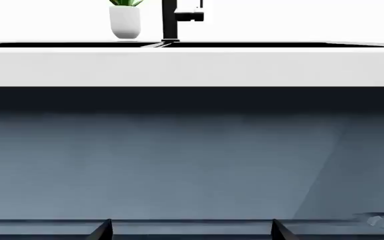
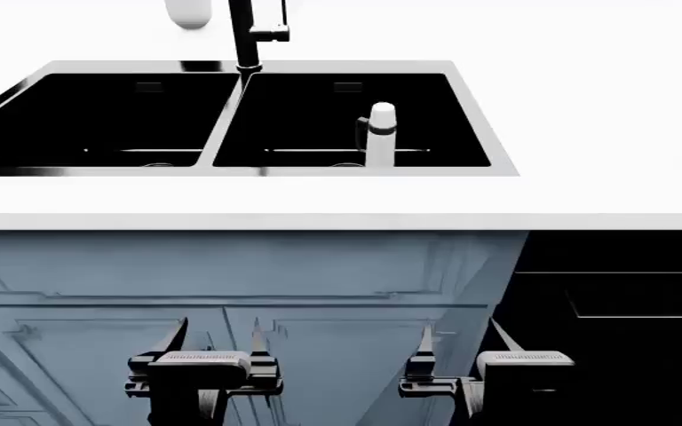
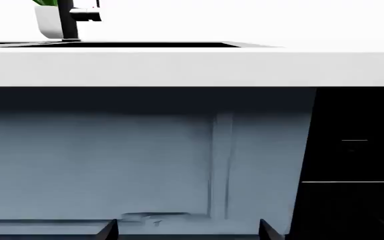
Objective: Pick the pitcher and pitcher and place them in the sink. Then turn on the water.
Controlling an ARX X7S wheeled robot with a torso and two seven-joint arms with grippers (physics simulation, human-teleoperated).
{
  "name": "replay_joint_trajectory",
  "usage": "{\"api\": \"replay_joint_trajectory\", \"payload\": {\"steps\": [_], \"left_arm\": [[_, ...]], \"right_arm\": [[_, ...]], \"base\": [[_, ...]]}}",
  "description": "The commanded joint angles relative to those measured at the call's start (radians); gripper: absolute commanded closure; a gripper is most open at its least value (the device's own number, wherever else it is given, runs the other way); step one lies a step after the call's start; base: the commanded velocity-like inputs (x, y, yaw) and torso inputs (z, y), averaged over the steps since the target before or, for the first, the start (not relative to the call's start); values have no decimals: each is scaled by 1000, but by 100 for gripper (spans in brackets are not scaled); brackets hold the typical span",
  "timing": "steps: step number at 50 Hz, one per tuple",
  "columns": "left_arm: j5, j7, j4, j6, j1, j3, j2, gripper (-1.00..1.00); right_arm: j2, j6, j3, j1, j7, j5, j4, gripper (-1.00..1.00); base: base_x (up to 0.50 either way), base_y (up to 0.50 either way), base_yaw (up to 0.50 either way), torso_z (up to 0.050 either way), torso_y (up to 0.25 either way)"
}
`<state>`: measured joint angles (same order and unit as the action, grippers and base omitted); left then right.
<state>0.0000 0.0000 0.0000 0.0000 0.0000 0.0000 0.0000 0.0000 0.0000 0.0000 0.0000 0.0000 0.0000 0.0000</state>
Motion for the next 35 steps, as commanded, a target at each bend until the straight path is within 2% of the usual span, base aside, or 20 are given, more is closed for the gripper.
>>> {"api": "replay_joint_trajectory", "payload": {"steps": [1, 9, 14, 35], "left_arm": [[-9, -27, 1, 14, -3, 18, -15, -100], [-13, -87, 0, 22, -18, 50, -37, -100], [-17, -97, -5, 23, -24, 69, -49, -100], [-53, -118, -18, 18, -24, 109, -80, -100]], "right_arm": [[16, 2, -19, 0, 21, 15, -4, -100], [39, 17, -39, 3, 73, 34, -19, -100], [47, 24, -48, 11, 84, 53, -12, -100], [74, 13, -75, 9, 106, 113, 11, -100]], "base": [[0, 0, 0, 0, 0], [0, 0, 0, 0, 0], [0, 0, 0, 50, 26], [0, -498, 0, 50, 27]]}}
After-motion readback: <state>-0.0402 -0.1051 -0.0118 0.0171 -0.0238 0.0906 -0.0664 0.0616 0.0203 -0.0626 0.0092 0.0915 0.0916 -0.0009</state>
